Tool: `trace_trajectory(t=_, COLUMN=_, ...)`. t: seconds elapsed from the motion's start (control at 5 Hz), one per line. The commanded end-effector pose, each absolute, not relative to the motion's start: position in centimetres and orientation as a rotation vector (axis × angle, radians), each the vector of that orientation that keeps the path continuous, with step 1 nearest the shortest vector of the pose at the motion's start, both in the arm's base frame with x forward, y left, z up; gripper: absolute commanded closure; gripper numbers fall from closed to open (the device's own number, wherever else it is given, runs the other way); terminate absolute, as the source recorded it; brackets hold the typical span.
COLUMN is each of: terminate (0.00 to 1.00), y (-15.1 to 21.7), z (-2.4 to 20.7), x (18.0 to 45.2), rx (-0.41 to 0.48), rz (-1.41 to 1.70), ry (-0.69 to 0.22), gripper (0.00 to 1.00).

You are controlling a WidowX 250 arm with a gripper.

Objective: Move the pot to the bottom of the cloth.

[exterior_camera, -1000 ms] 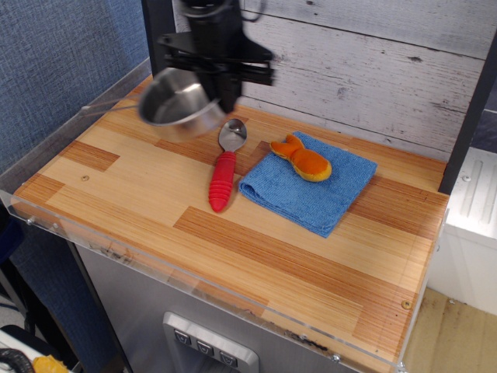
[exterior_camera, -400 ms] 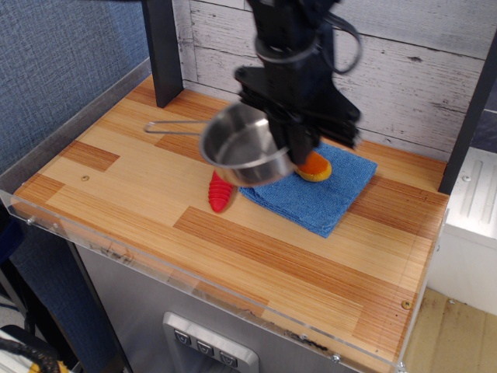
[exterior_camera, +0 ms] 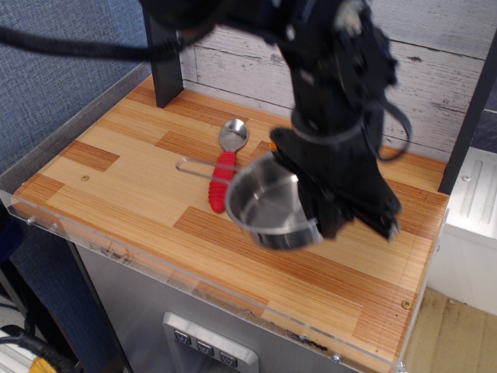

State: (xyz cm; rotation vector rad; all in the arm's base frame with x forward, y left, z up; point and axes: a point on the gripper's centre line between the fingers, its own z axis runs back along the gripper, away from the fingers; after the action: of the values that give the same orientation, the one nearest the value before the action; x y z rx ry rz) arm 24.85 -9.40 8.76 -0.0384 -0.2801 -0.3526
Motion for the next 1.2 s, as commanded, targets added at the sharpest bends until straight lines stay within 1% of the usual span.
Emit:
trace_trajectory(t=0.0, terminate=0.00, y=-10.8, z=7.0, x=24.0, rx=-0.058, rz=-0.400, ry=-0.332, gripper=1.00)
trace_trajectory(t=0.2, terminate=0.00, y=-11.3, z=5.7, x=24.2, rx=-0.058, rz=-0.406, ry=-0.344, gripper=1.00)
trace_trajectory(t=0.4, terminate=0.00, y=-11.8, z=4.5, x=24.4, rx=-0.066, rz=-0.413, ry=-0.335, gripper=1.00)
trace_trajectory(t=0.6, terminate=0.00, y=-11.7, z=3.3, x=24.4, rx=-0.095, rz=-0.417, ry=-0.277, gripper=1.00)
trace_trajectory(t=0.8, terminate=0.00, y=-11.3, z=2.9, x=24.3, rx=-0.103, rz=-0.401, ry=-0.265, gripper=1.00)
trace_trajectory(t=1.0, terminate=0.00, y=-11.1, z=3.1, x=24.3, rx=-0.081, rz=-0.376, ry=-0.241, gripper=0.00)
